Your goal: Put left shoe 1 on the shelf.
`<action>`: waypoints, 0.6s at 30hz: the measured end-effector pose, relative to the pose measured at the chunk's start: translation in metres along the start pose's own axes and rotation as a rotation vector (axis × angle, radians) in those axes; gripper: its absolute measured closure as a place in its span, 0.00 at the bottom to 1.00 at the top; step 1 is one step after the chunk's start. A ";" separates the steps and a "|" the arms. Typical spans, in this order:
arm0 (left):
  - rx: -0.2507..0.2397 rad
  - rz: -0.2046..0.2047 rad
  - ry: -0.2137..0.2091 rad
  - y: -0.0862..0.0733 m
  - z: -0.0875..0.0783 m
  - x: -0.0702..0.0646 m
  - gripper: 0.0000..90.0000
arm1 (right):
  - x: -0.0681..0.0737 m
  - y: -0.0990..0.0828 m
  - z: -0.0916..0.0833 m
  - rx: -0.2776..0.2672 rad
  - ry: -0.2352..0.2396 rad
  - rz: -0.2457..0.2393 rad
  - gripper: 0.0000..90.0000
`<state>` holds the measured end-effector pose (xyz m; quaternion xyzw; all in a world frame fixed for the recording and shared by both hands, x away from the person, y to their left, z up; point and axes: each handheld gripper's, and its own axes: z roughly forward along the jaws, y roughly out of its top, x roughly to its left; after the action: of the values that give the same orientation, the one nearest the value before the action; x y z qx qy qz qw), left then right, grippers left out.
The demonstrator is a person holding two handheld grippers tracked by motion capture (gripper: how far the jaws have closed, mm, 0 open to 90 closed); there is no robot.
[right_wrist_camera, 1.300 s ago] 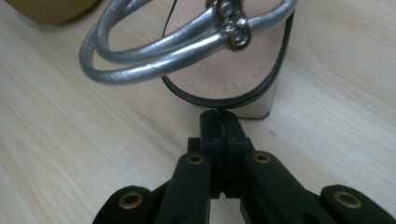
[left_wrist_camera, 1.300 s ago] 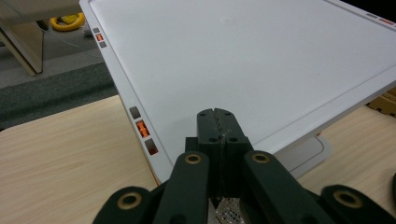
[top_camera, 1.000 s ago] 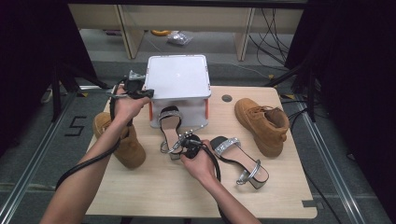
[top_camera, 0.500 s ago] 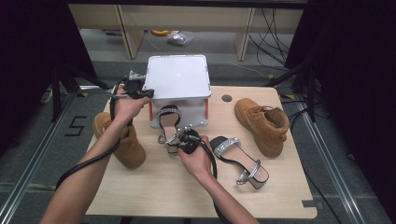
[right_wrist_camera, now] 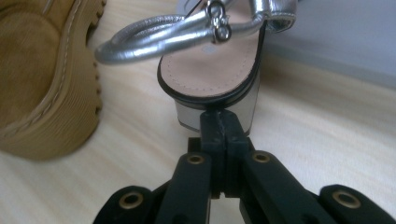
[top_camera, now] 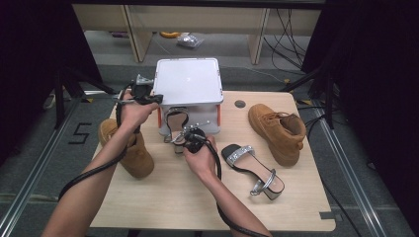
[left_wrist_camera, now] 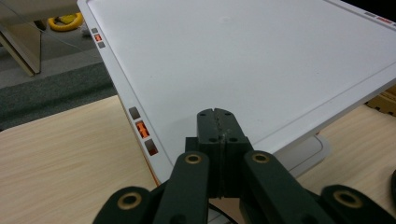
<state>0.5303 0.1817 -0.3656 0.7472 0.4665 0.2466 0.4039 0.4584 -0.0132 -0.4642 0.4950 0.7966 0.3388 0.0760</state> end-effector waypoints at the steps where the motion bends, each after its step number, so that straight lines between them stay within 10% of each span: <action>1: -0.001 0.000 0.000 0.000 0.000 0.000 1.00 | 0.001 0.002 0.002 -0.004 0.003 0.010 1.00; 18: -0.004 -0.013 -0.004 0.001 0.001 0.000 1.00 | 0.000 0.038 0.019 -0.060 -0.039 0.015 1.00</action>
<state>0.5309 0.1811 -0.3655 0.7439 0.4702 0.2434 0.4077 0.4949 0.0061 -0.4556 0.5048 0.7807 0.3534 0.1039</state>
